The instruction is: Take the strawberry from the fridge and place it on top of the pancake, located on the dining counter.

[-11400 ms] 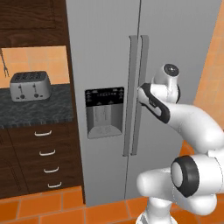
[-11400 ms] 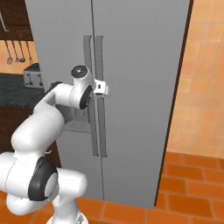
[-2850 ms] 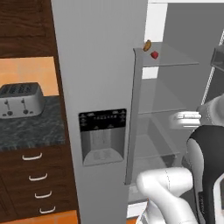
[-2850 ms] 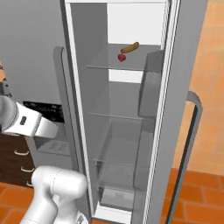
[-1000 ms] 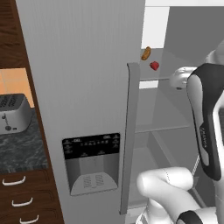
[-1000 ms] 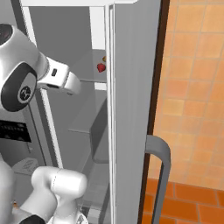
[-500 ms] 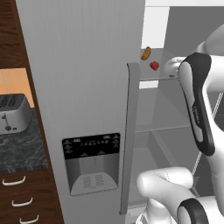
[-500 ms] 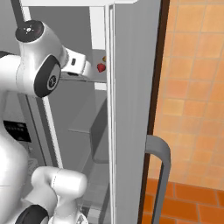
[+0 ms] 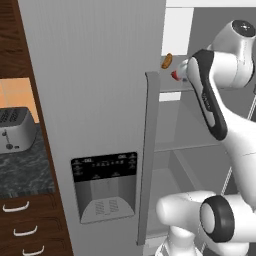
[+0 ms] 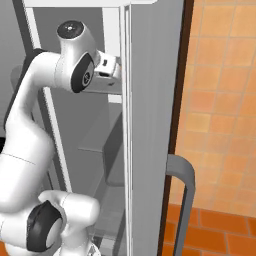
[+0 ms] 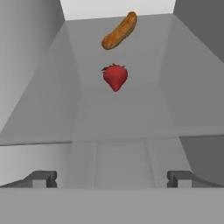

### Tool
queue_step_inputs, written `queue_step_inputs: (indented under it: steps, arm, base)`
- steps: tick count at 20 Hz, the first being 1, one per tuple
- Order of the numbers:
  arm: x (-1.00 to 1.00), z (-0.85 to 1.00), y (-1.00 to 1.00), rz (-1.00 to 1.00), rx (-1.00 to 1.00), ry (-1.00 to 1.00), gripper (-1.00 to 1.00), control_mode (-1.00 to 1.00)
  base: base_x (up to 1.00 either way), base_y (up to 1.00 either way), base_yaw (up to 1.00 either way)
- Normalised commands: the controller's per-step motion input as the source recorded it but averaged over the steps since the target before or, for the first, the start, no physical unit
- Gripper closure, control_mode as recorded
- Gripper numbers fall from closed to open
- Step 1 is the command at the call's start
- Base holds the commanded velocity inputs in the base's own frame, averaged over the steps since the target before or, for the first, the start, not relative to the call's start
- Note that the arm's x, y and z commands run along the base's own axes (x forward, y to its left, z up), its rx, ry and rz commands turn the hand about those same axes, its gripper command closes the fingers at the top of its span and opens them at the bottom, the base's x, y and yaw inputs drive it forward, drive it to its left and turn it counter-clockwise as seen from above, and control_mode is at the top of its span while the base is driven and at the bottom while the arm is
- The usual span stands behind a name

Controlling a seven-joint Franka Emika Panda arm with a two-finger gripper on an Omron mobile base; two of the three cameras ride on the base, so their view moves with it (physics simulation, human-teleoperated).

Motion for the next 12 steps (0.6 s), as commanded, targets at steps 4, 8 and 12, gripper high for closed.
queue_step_inputs:
  steps: [4, 8, 12]
  arm:
    - [0.78, -0.08, -0.06, 0.0, 0.0, 0.0, -1.0, -1.0]
    - [0.67, -0.18, 0.0, 0.01, 0.0, 0.0, -1.0, -1.0]
    - [0.66, -0.3, -0.05, 0.02, 0.0, 0.0, -1.0, -1.0]
  base:
    - [0.0, 0.0, 0.0]
    - [0.0, 0.0, 0.0]
    - [0.0, 0.0, 0.0]
